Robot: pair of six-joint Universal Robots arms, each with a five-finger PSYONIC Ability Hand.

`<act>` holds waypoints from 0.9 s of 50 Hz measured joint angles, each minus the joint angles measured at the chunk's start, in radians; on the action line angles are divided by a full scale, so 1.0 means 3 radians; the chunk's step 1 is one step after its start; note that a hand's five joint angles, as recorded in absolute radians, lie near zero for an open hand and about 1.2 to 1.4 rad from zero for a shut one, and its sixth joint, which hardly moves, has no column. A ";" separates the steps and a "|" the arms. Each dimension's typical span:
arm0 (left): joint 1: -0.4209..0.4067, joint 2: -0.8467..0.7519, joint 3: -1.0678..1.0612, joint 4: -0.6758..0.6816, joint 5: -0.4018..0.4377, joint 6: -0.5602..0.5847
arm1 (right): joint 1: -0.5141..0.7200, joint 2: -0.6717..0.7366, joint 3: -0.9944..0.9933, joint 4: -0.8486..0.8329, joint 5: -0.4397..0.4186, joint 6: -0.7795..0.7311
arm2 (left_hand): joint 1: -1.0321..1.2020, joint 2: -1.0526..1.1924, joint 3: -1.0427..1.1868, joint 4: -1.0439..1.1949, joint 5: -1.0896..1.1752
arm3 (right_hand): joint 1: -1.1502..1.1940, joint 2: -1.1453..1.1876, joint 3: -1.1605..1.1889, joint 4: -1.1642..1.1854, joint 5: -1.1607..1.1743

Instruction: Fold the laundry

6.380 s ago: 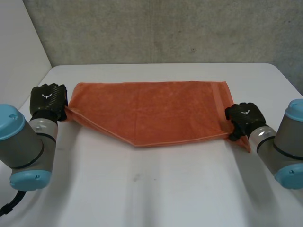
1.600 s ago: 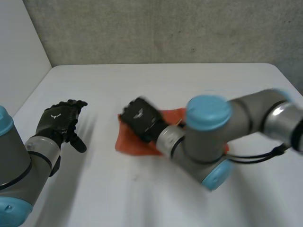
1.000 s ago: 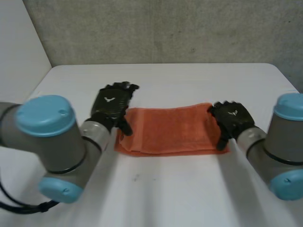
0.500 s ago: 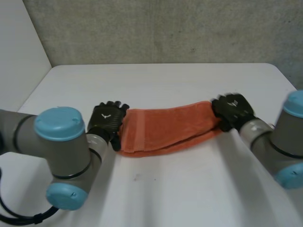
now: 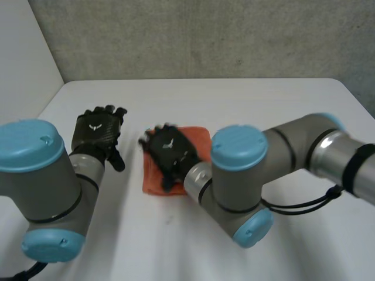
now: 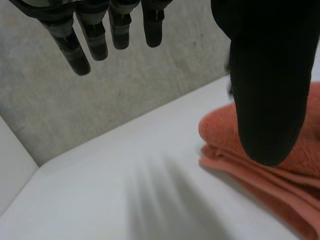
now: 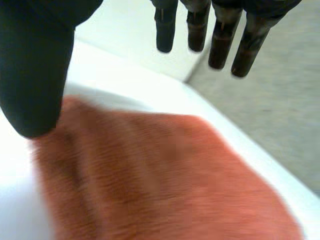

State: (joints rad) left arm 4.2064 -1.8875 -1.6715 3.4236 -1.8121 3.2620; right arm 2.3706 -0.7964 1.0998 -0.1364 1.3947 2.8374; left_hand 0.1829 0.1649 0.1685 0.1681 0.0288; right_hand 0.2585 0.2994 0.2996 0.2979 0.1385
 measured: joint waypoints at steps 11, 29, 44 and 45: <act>-0.0196 -0.0488 0.0755 -0.0227 0.0237 -0.0403 | -0.0397 -0.0392 0.0094 0.0102 0.0413 0.0782 | 0.0000 0.0021 0.0008 0.0010 0.0000 | -0.0157 -0.0259 -0.0282 -0.0216 -0.0218; -0.0266 -0.1170 0.1133 -0.0934 0.0520 -0.0845 | -0.0782 0.0387 -0.0329 0.0850 0.0040 0.1078 | 0.0000 0.0040 0.0024 0.0025 0.0000 | -0.0158 -0.0259 -0.0282 -0.0216 -0.0218; -0.0145 -0.0253 0.1110 -0.0995 0.0519 -0.0842 | -0.0926 -0.0587 -0.0280 0.0876 0.0005 0.1291 | 0.0000 0.0006 -0.0001 0.0001 0.0000 | -0.0158 -0.0259 -0.0282 -0.0216 -0.0231; -0.0138 -0.0099 0.1113 -0.0994 0.0519 -0.0842 | -0.0952 -0.0680 -0.0242 0.0862 0.0010 0.1308 | 0.0000 0.0003 -0.0001 -0.0001 0.0000 | -0.0158 -0.0259 -0.0282 -0.0216 -0.0231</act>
State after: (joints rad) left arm 4.1649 -1.9171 -1.3375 3.1256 -1.6565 3.0094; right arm 2.0850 -1.0005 1.0274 0.1222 1.3976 3.2296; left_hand 0.1829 0.1659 0.1683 0.1679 0.0288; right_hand 0.2110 0.2218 0.2150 0.2331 0.0691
